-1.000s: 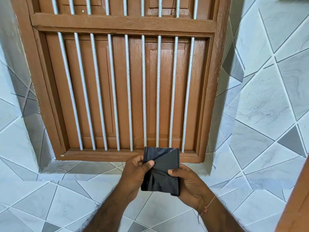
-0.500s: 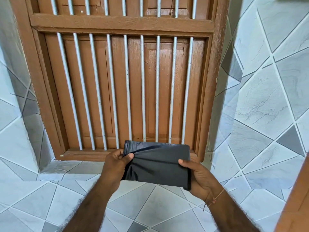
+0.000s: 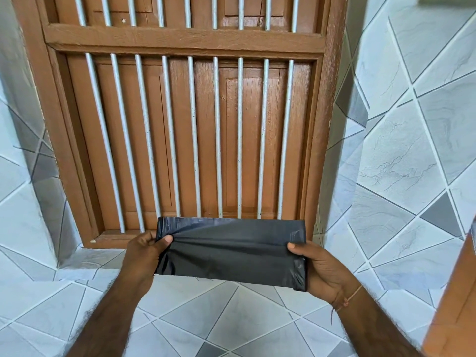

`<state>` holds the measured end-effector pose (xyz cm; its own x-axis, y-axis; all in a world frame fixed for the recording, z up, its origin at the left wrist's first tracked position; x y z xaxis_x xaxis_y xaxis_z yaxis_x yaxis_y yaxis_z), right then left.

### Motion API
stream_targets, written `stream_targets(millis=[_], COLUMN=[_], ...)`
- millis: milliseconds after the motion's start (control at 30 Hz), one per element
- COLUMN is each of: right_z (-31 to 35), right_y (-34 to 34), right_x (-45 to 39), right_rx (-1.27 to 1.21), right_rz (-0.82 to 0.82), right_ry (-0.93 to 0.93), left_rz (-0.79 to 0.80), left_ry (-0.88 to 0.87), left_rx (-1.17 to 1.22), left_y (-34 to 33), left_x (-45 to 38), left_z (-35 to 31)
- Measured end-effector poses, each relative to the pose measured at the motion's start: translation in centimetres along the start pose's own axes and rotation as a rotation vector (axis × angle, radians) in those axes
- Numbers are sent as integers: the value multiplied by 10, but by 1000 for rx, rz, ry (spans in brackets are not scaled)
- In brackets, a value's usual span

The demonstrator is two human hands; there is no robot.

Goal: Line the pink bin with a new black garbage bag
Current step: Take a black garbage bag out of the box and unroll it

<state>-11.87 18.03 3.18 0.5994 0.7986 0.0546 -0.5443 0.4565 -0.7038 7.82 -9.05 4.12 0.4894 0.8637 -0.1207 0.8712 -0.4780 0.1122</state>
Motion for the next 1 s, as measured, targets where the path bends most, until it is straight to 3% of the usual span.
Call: stream_targets(millis=[233, 433, 500, 567, 600, 633, 733, 800, 867, 1000], right_z=[10, 9, 8, 5, 2, -1, -12, -14, -10, -3], right_y=[2, 3, -2, -11, -17, -23, -42, -51, -53, -43], right_x=[2, 1, 0, 0, 0, 0, 1, 4, 8, 13], right_rx=[114, 89, 184, 290, 340, 381, 439, 419, 378, 360], right_rz=[-70, -31, -19, 22, 44, 64, 143, 177, 155, 124], right_ry=[61, 105, 133, 136, 130, 117, 78, 100, 109, 98], left_rz=[-108, -288, -376, -491, -426, -262, 313, 563, 661, 615], left_ry=[27, -17, -111, -356, -478, -561, -530, -482, -449, -482], left_rx=[-35, -436, -679, -791, -754, -689, -709, -565, -378, -361], left_y=[18, 20, 18, 5, -8, -24, -74, -90, -93, -94], left_x=[-10, -1, 5, 20, 30, 38, 50, 48, 47, 43], left_z=[7, -7, -15, -29, -39, -46, -55, -56, -57, -53])
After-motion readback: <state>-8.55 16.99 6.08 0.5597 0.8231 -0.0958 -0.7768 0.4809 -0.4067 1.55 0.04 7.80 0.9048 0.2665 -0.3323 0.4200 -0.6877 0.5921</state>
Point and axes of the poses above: each hand's wrist, its own x-axis away from the middle knuckle, its own y-axis out of the back of the hand, z = x × y, the point moved 2 cm from there along -x, towards the middle knuckle, and after that the axes turned 13 degrees about -x, right-handed, at the moved point
